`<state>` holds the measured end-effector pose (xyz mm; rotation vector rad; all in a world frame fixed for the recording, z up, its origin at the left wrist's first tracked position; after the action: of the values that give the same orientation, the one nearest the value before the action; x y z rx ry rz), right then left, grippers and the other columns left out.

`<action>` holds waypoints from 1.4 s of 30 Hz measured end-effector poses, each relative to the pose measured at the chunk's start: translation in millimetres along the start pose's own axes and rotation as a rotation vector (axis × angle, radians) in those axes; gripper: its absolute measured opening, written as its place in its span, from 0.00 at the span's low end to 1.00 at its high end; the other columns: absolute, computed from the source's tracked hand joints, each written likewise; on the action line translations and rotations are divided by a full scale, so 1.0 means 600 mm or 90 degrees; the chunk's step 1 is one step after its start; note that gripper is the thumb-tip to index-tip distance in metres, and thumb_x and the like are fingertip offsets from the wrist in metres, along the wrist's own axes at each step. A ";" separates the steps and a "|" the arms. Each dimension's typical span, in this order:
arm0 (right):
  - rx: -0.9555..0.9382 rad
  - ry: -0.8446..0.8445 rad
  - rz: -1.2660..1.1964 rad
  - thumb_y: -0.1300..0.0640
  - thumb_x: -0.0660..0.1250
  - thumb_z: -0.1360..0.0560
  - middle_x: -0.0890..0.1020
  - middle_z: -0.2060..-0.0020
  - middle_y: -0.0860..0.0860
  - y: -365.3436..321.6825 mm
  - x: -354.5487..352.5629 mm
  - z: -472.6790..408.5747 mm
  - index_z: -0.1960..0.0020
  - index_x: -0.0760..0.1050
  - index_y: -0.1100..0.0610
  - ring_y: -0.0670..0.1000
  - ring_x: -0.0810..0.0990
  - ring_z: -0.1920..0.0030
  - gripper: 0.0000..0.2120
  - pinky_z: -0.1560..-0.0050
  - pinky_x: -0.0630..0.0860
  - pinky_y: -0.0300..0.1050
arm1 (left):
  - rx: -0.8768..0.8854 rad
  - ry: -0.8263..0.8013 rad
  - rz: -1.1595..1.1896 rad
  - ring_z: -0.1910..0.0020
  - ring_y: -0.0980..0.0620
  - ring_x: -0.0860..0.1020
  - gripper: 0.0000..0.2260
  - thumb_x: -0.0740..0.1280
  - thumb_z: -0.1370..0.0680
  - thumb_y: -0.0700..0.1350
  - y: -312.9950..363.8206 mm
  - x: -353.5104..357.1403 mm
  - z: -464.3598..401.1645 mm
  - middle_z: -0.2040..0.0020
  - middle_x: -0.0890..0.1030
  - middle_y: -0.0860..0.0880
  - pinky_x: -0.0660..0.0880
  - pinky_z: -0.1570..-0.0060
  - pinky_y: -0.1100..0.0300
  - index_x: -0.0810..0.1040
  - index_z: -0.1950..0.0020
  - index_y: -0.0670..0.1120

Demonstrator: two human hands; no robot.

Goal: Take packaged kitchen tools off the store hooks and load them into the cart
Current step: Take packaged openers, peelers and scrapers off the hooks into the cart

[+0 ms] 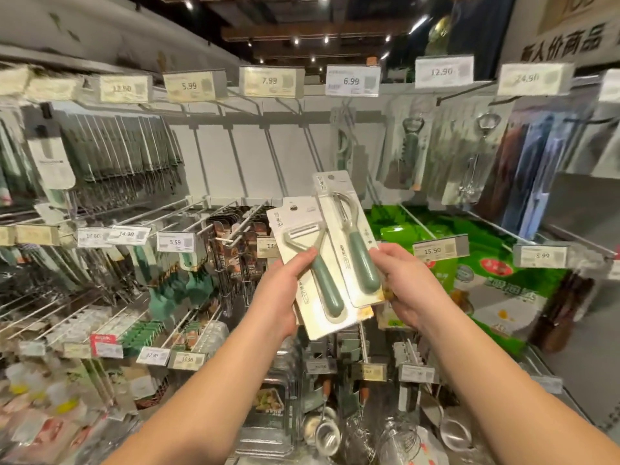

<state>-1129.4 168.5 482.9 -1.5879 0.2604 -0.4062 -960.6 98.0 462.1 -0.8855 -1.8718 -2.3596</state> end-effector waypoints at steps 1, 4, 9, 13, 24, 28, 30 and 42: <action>-0.008 0.007 0.004 0.54 0.65 0.19 0.86 0.56 0.53 -0.006 -0.007 -0.005 0.41 0.76 0.58 0.50 0.85 0.61 0.09 0.63 0.78 0.47 | 0.011 0.003 -0.004 0.49 0.42 0.85 0.16 0.72 0.22 0.45 0.010 -0.003 -0.003 0.48 0.86 0.44 0.81 0.48 0.43 0.78 0.36 0.44; -0.022 0.007 -0.002 0.54 0.64 0.18 0.85 0.53 0.54 -0.016 -0.014 -0.018 0.39 0.76 0.57 0.49 0.84 0.60 0.10 0.64 0.78 0.45 | 0.036 0.004 -0.004 0.49 0.42 0.85 0.15 0.71 0.22 0.44 0.039 -0.014 -0.010 0.48 0.86 0.43 0.79 0.43 0.40 0.77 0.36 0.44; -0.053 0.029 0.037 0.53 0.66 0.19 0.85 0.48 0.54 -0.032 -0.008 -0.051 0.38 0.74 0.56 0.54 0.85 0.50 0.12 0.50 0.82 0.57 | 0.074 0.001 0.013 0.53 0.45 0.86 0.15 0.71 0.22 0.43 0.086 -0.020 -0.025 0.50 0.87 0.45 0.81 0.53 0.48 0.78 0.37 0.44; -0.093 0.074 0.043 0.54 0.64 0.19 0.84 0.50 0.55 -0.066 -0.009 -0.093 0.40 0.74 0.57 0.51 0.84 0.55 0.10 0.55 0.80 0.52 | 0.086 -0.024 0.023 0.54 0.45 0.86 0.17 0.71 0.23 0.45 0.113 -0.013 -0.036 0.52 0.87 0.46 0.81 0.60 0.52 0.78 0.35 0.44; -0.138 0.114 0.026 0.53 0.61 0.17 0.82 0.45 0.53 -0.116 -0.007 -0.163 0.33 0.71 0.55 0.51 0.83 0.46 0.13 0.48 0.80 0.51 | 0.102 -0.079 0.021 0.59 0.48 0.86 0.12 0.70 0.22 0.45 0.159 0.012 -0.045 0.58 0.86 0.49 0.81 0.64 0.54 0.80 0.39 0.45; -0.139 0.120 0.031 0.54 0.59 0.16 0.82 0.46 0.51 -0.121 0.001 -0.179 0.35 0.71 0.54 0.49 0.82 0.49 0.11 0.56 0.78 0.46 | 0.087 -0.080 0.019 0.60 0.48 0.86 0.11 0.70 0.22 0.45 0.157 0.015 -0.048 0.59 0.86 0.48 0.81 0.65 0.54 0.80 0.40 0.44; -0.135 0.131 0.037 0.53 0.59 0.16 0.82 0.45 0.51 -0.123 0.004 -0.189 0.34 0.71 0.54 0.50 0.82 0.47 0.12 0.53 0.80 0.48 | 0.084 -0.083 0.016 0.60 0.48 0.85 0.10 0.70 0.22 0.45 0.157 0.016 -0.049 0.59 0.86 0.48 0.82 0.63 0.53 0.80 0.41 0.44; -0.032 0.159 0.016 0.56 0.57 0.15 0.73 0.34 0.52 -0.110 0.026 -0.267 0.24 0.64 0.55 0.53 0.72 0.34 0.20 0.40 0.71 0.49 | 0.077 -0.066 0.023 0.62 0.49 0.86 0.08 0.69 0.21 0.45 0.168 0.004 -0.064 0.60 0.86 0.49 0.80 0.62 0.55 0.81 0.43 0.46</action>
<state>-1186.5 20.3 554.0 -1.5807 0.4847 -0.5831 -944.5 35.2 548.3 -1.0381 -1.9927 -2.1920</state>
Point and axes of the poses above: each hand's wrist, its own z-axis away from the middle knuckle, its own x-axis out of the palm, y = z × x, the point moved 10 cm from there along -z, towards the middle knuckle
